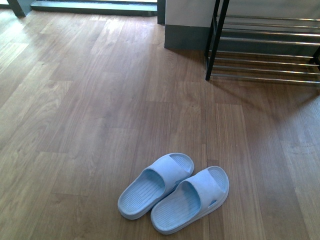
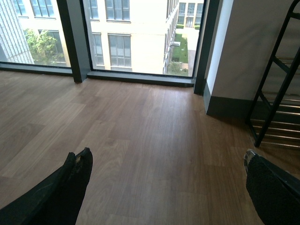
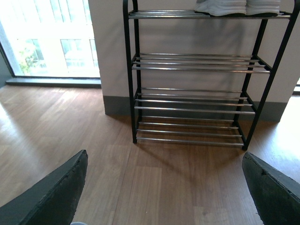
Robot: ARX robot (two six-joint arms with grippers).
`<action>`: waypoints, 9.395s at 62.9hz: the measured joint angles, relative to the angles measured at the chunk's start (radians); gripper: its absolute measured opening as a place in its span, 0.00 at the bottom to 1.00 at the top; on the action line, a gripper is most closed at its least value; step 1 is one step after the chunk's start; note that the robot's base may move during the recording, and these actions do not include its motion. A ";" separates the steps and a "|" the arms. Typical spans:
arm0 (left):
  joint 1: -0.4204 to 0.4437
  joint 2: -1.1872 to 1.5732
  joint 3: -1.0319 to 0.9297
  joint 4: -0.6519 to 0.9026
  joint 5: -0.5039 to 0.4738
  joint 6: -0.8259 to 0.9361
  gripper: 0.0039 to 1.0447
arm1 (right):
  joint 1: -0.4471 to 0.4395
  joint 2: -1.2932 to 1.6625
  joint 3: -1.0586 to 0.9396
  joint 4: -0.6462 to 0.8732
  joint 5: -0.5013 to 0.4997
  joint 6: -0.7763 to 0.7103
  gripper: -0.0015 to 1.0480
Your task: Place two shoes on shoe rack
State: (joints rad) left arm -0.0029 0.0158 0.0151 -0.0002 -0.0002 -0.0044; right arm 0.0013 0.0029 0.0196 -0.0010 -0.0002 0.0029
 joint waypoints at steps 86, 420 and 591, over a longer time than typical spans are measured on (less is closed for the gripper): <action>0.000 0.000 0.000 0.000 0.000 0.000 0.91 | 0.391 2.762 0.978 0.527 0.015 0.230 0.91; -0.125 1.257 0.274 0.368 -0.263 -0.048 0.91 | -0.211 1.062 0.291 0.314 -0.228 0.056 0.02; -0.207 2.283 0.851 0.586 -0.187 0.118 0.02 | -0.211 1.062 0.291 0.314 -0.228 0.056 0.02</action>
State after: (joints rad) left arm -0.2100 2.2990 0.8658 0.5861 -0.1871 0.1135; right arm -0.2096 1.0653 0.3107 0.3126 -0.2283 0.0589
